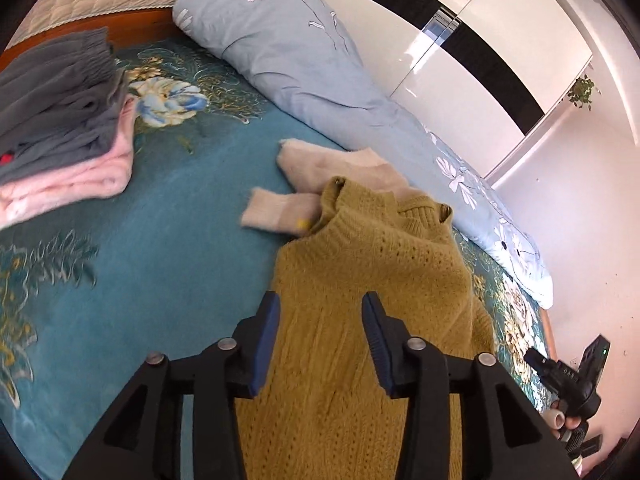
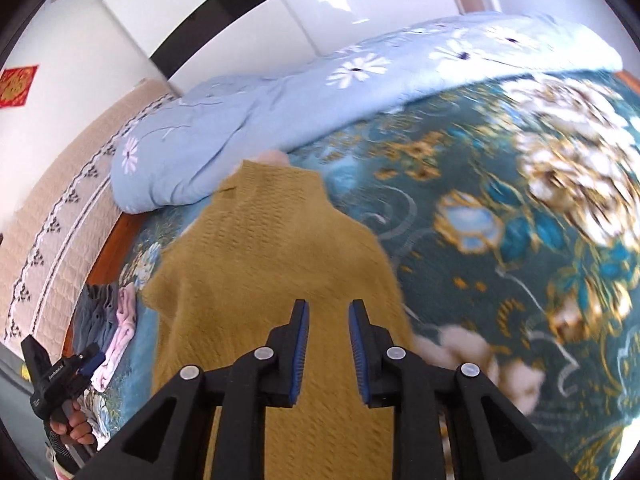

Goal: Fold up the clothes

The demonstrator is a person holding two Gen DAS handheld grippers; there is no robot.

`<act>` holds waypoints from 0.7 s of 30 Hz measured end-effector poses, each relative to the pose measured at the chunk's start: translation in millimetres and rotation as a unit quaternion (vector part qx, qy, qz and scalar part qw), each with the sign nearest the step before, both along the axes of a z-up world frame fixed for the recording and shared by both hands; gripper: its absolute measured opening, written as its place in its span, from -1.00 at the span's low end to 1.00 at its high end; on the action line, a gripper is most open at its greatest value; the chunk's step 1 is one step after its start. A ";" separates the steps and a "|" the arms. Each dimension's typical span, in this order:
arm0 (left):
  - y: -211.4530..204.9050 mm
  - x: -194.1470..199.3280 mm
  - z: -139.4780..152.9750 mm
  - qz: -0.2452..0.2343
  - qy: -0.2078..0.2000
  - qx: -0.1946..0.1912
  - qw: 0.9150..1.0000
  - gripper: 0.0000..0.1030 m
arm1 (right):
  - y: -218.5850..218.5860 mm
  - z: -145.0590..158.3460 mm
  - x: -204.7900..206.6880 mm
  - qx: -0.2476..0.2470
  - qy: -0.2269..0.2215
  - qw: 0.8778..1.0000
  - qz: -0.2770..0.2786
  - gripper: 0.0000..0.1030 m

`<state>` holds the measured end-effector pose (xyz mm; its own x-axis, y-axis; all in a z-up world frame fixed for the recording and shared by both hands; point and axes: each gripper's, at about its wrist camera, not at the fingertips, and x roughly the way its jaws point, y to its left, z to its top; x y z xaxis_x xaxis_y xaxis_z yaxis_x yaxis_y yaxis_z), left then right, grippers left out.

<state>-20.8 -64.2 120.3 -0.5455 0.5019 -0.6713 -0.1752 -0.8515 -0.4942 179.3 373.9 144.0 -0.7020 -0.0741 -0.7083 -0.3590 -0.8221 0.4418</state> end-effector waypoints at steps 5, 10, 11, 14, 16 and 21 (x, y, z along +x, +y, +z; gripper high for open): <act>15.8 -53.3 3.2 -0.022 -0.011 -0.020 1.000 0.02 | -8.1 15.3 -76.1 -0.022 -0.002 0.999 0.032 -0.47; 40.7 -98.5 2.6 -0.059 -0.009 -0.075 0.995 0.07 | -11.3 19.6 -149.0 0.047 -0.030 0.997 0.047 -0.32; 45.2 -107.0 1.0 -0.065 -0.009 -0.080 0.995 0.10 | -9.8 14.9 -163.2 0.058 -0.043 0.996 0.054 -0.23; 55.7 -133.3 -12.1 -0.070 -0.024 -0.074 0.995 0.13 | 0.7 -2.4 -195.3 0.081 -0.074 0.992 0.058 -0.09; 64.4 -151.3 -22.8 -0.072 -0.034 -0.076 0.994 0.13 | 14.5 -16.1 -210.3 0.072 -0.085 0.993 0.051 -0.09; 92.1 -185.0 -43.3 -0.089 -0.051 -0.061 0.993 0.13 | 53.4 -50.4 -235.1 -0.014 -0.085 0.996 0.023 -0.09</act>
<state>-205.8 27.8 77.0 -0.3823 0.4956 -0.7799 -0.2821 -0.8663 -0.4122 -55.8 427.2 93.6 -0.5679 -0.1252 -0.8135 -0.3925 -0.8276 0.4013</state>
